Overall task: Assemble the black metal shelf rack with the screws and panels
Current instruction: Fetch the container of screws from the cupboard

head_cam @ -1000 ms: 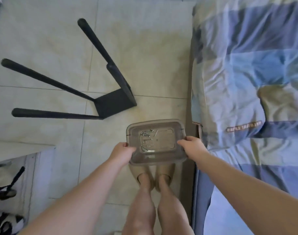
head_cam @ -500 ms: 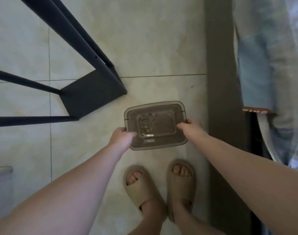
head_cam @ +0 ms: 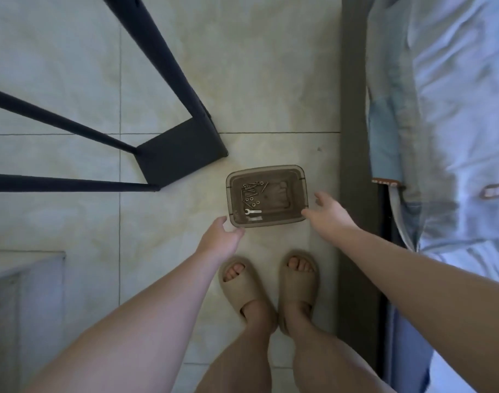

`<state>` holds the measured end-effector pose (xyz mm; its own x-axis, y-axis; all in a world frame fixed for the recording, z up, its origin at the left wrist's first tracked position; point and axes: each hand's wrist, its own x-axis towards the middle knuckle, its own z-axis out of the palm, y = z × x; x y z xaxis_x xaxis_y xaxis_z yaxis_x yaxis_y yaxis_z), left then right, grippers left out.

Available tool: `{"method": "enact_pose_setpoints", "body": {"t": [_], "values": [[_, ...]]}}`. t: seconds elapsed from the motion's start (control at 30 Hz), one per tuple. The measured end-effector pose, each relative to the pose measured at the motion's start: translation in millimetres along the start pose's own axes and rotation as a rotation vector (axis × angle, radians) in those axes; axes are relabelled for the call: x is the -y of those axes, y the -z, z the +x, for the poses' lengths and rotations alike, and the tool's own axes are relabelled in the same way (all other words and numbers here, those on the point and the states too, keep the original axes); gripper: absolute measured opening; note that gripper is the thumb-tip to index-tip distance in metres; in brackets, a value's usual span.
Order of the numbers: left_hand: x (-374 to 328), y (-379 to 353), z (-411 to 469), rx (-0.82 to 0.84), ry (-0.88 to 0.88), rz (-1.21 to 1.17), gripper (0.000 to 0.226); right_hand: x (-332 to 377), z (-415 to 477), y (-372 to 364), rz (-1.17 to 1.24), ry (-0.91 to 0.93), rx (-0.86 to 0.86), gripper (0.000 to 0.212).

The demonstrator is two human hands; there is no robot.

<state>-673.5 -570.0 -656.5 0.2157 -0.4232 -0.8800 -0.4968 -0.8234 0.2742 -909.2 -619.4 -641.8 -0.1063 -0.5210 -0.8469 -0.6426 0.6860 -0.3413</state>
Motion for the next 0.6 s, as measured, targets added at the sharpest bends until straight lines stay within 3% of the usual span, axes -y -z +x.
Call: {"method": "enact_pose_setpoints", "body": {"t": [0.27,0.6], "values": [[-34.6,69.4,-242.7,-0.089,-0.223,0.259,0.066,65.0,-223.0,83.6,-0.578,0.369,0.049,0.068],[-33.5,160.8,-447.5,-0.467,-0.396,0.391,0.064,146.6,-416.5,141.0,-1.039,0.853,-0.119,0.072]]}}
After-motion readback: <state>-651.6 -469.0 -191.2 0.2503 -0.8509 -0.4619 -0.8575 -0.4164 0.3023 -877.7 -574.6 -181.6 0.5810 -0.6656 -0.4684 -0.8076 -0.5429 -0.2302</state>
